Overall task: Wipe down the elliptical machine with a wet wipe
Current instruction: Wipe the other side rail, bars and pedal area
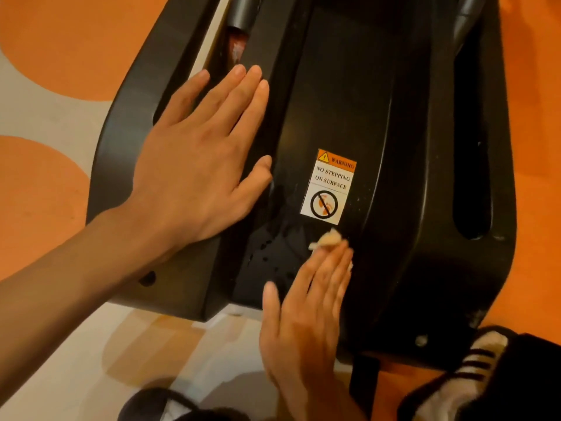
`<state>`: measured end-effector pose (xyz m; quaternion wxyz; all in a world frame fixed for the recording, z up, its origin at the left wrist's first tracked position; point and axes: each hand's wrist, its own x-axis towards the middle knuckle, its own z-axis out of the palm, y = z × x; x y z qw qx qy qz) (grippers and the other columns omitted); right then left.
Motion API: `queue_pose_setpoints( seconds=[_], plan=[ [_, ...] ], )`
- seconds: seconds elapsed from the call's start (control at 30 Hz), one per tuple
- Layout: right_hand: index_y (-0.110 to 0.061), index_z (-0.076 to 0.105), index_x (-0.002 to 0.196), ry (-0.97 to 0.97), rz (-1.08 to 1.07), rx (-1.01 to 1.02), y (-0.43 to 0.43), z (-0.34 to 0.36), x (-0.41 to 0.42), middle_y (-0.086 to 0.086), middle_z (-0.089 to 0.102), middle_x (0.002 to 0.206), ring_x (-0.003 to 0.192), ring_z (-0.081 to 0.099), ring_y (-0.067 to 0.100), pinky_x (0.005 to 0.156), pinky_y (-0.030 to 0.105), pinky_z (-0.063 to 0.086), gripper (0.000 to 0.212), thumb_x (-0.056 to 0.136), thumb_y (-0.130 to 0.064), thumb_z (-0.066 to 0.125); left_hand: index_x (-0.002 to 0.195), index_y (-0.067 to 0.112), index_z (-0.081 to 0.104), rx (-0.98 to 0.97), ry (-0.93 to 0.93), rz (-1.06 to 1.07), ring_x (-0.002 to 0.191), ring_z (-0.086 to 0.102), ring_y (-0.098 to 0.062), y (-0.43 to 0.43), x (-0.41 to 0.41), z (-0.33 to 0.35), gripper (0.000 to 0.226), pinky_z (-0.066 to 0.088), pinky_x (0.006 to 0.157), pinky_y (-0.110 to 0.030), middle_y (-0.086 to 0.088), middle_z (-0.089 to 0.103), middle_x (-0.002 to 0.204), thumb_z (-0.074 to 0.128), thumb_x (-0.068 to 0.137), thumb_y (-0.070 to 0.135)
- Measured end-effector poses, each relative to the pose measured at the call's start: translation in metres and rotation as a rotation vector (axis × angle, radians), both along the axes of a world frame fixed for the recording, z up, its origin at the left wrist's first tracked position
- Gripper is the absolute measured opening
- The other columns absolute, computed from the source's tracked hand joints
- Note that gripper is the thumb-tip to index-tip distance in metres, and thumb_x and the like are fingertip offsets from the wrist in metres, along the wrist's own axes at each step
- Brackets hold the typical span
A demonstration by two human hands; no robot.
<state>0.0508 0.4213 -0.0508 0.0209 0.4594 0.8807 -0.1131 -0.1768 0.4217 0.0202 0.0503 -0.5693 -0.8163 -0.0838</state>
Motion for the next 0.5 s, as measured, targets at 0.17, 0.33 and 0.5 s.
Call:
queue_pose_setpoints(
  seconds=[0.17,0.33,0.5],
  plan=[
    [-0.004,-0.003,0.162,0.086,0.032,0.092,0.072,0.024,-0.073,0.016,-0.010,0.171,0.158,-0.012,0.027,0.129,0.049,-0.001,0.075,0.104,-0.050,0.005,0.165,0.003,0.014,-0.044,0.030,-0.041,0.161,0.010,-0.024,-0.011,0.005,-0.001,0.076,0.009,0.130,-0.049,-0.015,0.013,0.173,0.019,0.105,0.049],
    [-0.012,0.019,0.163,-0.005,0.551,-0.026,-0.022,0.004,0.022,0.005,0.006,0.172,0.159,0.008,0.020,0.126,0.045,0.014,0.064,0.106,-0.043,0.022,0.165,0.004,0.015,-0.030,0.035,-0.045,0.161,0.010,-0.024,-0.014,0.006,-0.001,0.074,0.010,0.130,-0.049,-0.014,0.014,0.173,0.024,0.104,0.046],
    [-0.012,0.007,0.164,0.012,0.247,0.142,0.062,0.020,-0.054,0.009,0.000,0.172,0.159,-0.002,0.023,0.126,0.045,-0.010,0.067,0.106,-0.044,-0.001,0.165,0.003,0.015,-0.023,0.050,-0.037,0.161,0.011,-0.024,-0.015,0.005,-0.003,0.074,0.010,0.130,-0.049,-0.015,0.014,0.173,0.022,0.105,0.047]
  ],
)
